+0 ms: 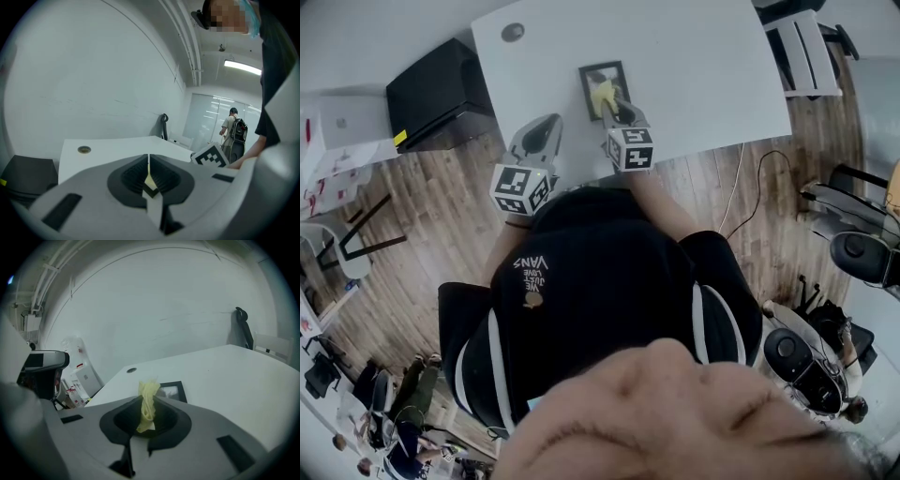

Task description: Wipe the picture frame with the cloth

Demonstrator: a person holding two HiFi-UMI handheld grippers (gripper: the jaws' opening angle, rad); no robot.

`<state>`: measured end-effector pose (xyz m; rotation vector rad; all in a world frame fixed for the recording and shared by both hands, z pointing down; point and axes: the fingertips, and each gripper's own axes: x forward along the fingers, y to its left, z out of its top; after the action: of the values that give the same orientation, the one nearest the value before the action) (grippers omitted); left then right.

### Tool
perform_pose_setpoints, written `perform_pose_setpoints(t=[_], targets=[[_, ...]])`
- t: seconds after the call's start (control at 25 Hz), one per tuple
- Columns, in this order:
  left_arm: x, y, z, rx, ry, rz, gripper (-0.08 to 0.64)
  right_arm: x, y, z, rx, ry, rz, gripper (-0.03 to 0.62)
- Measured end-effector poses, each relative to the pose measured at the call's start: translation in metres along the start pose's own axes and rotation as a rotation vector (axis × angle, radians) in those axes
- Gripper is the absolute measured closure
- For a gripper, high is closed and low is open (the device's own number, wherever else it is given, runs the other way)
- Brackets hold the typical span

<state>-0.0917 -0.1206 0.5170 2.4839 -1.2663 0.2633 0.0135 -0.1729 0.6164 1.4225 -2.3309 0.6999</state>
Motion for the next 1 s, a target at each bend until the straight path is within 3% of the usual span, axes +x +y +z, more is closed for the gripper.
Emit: perform_pose_setpoints(t=[0.52,1.0], targets=[[-0.015,0.002,-0.008,0.004,0.011,-0.001,0.540,0.006,0.025,-0.022,-0.006,0.033,0.024,0.541],[-0.004,0.000,-0.007,0.009,0.019,-0.034,0.538,0.000,-0.013,-0.029,-0.015,0.039,-0.075,0.541]])
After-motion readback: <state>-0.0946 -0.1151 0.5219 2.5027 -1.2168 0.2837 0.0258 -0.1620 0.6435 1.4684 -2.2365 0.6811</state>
